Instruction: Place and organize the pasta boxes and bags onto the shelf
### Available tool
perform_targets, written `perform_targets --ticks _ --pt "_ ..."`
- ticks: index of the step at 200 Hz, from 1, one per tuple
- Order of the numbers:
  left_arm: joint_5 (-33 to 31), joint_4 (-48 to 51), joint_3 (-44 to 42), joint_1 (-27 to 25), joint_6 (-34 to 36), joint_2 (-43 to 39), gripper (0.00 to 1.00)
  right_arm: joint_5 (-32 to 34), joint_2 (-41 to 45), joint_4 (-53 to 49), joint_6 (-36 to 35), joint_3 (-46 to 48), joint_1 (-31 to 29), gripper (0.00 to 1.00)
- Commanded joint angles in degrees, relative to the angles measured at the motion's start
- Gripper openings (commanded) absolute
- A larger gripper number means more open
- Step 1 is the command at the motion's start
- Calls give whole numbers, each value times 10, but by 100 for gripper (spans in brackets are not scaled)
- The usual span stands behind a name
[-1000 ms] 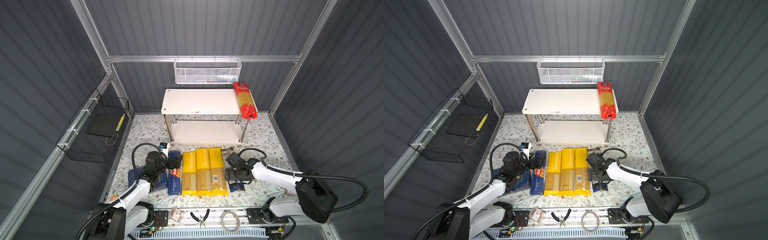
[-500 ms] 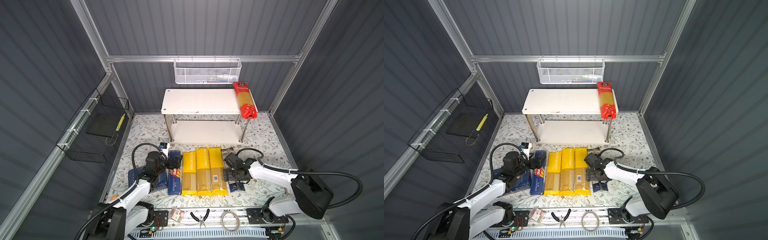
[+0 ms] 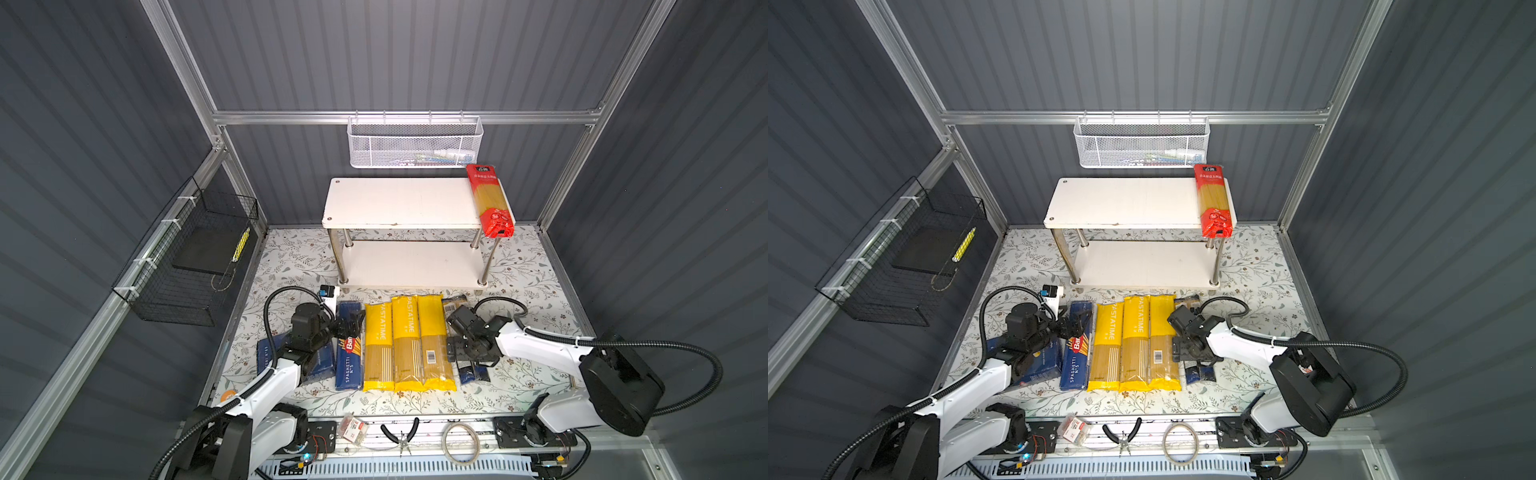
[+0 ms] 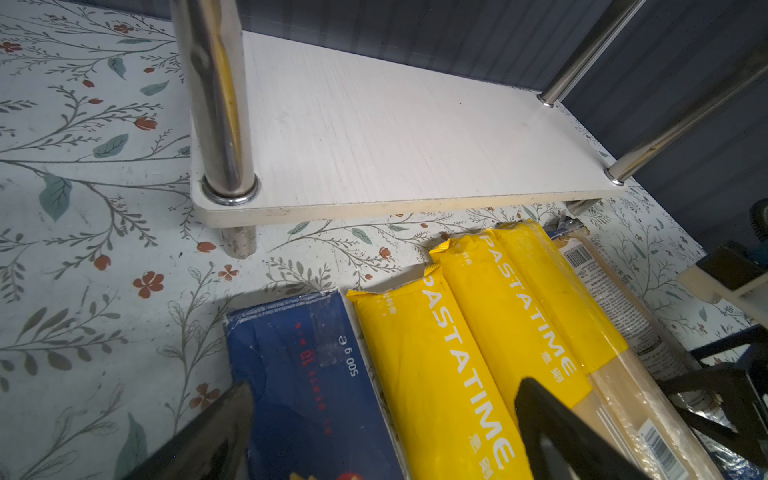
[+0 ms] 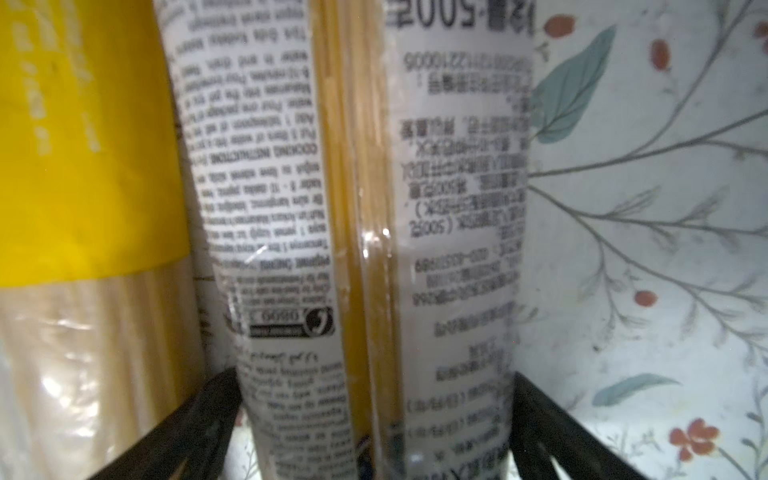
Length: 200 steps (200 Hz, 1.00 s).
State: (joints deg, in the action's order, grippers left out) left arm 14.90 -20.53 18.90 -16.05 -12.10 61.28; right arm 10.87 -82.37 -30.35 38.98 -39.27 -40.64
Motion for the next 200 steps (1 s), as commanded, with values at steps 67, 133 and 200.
perform_targets --ticks 67,133,200 --pt "10 2 9 0 1 -2 99 -7 -29 2 8 23 -1 92" --pt "10 2 10 0 1 1 99 -13 -36 -10 27 31 -1 83" --pt "10 3 10 0 1 -1 99 -25 -23 9 38 45 -1 78"
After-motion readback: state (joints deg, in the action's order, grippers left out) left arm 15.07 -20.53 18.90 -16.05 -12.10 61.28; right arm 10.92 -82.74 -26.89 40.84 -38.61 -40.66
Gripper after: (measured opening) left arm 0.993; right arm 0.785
